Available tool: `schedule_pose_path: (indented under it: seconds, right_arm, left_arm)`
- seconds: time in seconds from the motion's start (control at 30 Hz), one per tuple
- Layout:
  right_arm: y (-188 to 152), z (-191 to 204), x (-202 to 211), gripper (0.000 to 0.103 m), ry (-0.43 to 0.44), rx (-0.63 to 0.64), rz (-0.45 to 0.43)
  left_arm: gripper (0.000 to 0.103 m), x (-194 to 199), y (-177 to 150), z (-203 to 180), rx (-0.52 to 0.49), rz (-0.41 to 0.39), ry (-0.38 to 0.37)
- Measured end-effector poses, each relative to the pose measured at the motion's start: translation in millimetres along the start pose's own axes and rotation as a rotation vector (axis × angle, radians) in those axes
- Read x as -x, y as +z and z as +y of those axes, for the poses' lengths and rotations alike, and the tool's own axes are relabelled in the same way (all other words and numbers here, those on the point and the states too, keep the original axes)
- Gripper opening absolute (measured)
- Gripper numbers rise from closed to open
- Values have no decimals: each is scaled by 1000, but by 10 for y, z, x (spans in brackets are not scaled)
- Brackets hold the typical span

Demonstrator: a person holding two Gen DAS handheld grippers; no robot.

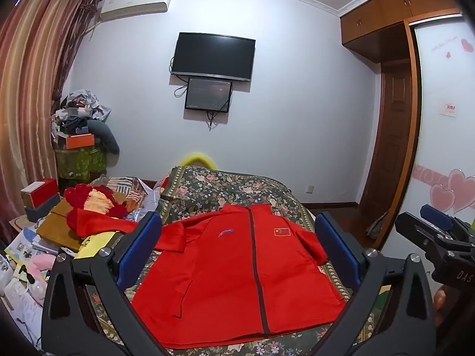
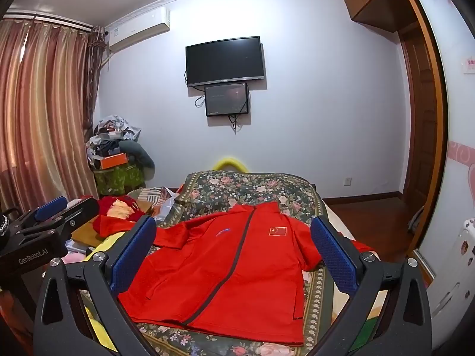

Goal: Fold large clothes

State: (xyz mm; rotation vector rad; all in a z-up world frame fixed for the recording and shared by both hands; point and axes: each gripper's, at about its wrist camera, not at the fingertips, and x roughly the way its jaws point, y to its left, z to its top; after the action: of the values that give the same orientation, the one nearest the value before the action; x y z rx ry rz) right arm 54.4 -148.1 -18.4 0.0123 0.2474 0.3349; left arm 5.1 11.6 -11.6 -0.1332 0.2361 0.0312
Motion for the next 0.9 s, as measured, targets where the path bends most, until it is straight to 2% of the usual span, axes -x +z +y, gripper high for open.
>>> schedule_pose_path:
  seconds: [0.9]
  right_arm:
    - [12,-4,-15,103,5,-8,2]
  left_arm:
    - [103,-6,30,-68,-12,3,9]
